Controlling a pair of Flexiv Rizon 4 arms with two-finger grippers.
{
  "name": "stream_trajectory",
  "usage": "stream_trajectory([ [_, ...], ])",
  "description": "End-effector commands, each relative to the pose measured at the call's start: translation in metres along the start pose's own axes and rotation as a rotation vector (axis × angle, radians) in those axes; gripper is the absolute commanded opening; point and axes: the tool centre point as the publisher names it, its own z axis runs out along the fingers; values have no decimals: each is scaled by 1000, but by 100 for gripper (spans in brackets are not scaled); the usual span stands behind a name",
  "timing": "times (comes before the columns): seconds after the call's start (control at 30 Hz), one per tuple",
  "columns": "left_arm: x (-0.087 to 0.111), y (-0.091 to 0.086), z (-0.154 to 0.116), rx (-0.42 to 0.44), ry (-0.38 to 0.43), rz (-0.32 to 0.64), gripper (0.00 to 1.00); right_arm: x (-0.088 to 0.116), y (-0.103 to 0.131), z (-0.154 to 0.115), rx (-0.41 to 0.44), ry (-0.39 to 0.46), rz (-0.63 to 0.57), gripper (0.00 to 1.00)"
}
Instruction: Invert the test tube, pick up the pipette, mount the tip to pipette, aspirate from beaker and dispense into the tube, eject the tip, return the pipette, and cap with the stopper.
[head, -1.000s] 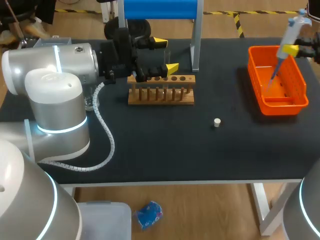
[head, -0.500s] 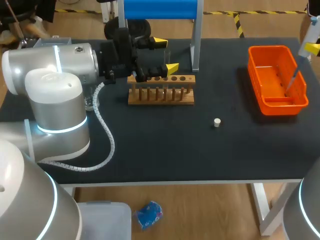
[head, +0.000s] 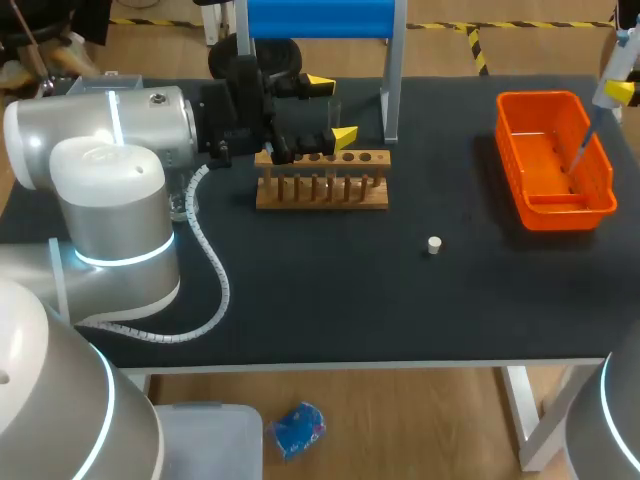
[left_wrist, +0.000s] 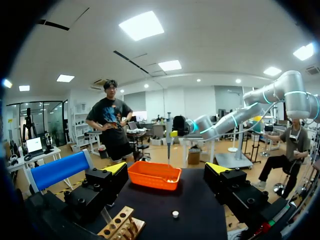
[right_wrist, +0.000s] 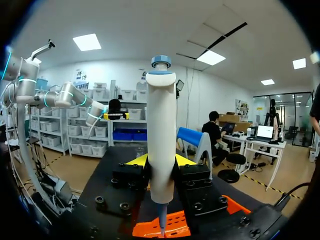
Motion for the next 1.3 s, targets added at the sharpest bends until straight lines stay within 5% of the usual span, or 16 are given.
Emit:
stream_trajectory([
  [0.03, 0, 1, 1, 4, -3, 1, 100, -6, -1, -1, -1, 39, 1, 0],
  [0.4, 0, 2, -1, 23, -20, -14, 100, -6, -1, -1, -1, 39, 1, 0],
  [0.67, -21, -27, 20, -124, -32, 5, 100, -6, -1, -1, -1, 39, 1, 0],
  [1.1, -36, -76, 113, -206, 84, -10, 100, -6, -1, -1, -1, 39, 1, 0],
  [1.3, -31, -84, 162, -291, 141, -5, 100, -6, -1, -1, -1, 39, 1, 0],
])
